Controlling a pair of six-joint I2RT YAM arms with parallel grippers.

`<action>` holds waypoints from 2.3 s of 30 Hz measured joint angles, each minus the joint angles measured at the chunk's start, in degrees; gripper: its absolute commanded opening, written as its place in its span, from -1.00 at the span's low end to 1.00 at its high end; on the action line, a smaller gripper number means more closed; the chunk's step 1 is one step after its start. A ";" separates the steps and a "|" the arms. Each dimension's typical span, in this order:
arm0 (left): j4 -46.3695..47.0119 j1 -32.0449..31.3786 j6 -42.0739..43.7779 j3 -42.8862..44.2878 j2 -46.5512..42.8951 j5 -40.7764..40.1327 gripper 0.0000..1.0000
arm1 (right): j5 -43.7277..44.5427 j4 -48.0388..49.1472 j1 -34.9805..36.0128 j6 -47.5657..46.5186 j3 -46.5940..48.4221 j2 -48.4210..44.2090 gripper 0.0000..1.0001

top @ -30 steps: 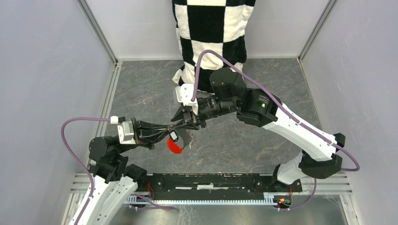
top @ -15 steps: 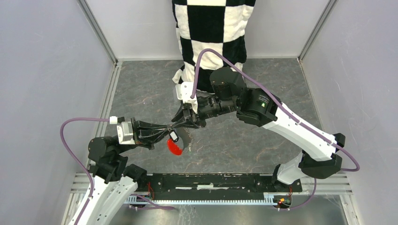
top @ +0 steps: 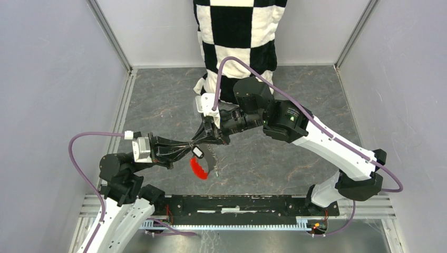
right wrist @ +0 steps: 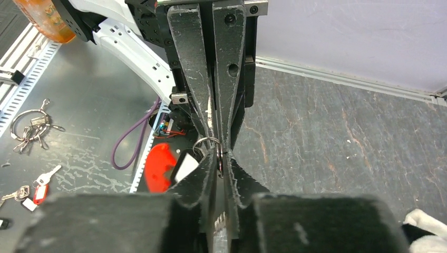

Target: Put the keys on the keyring

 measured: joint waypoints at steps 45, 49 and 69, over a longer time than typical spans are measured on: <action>-22.75 -0.04 7.50 2.75 4.20 -7.23 0.59 | 28.92 -9.16 2.08 2.78 -0.57 3.26 -0.99; -20.17 -0.04 2.58 2.27 5.33 -7.26 0.29 | 30.75 -9.51 3.13 3.28 -0.04 4.33 -0.99; -21.84 -0.11 -3.54 1.03 4.50 -12.68 -0.59 | 35.76 -7.61 6.05 3.98 -1.27 4.76 -1.00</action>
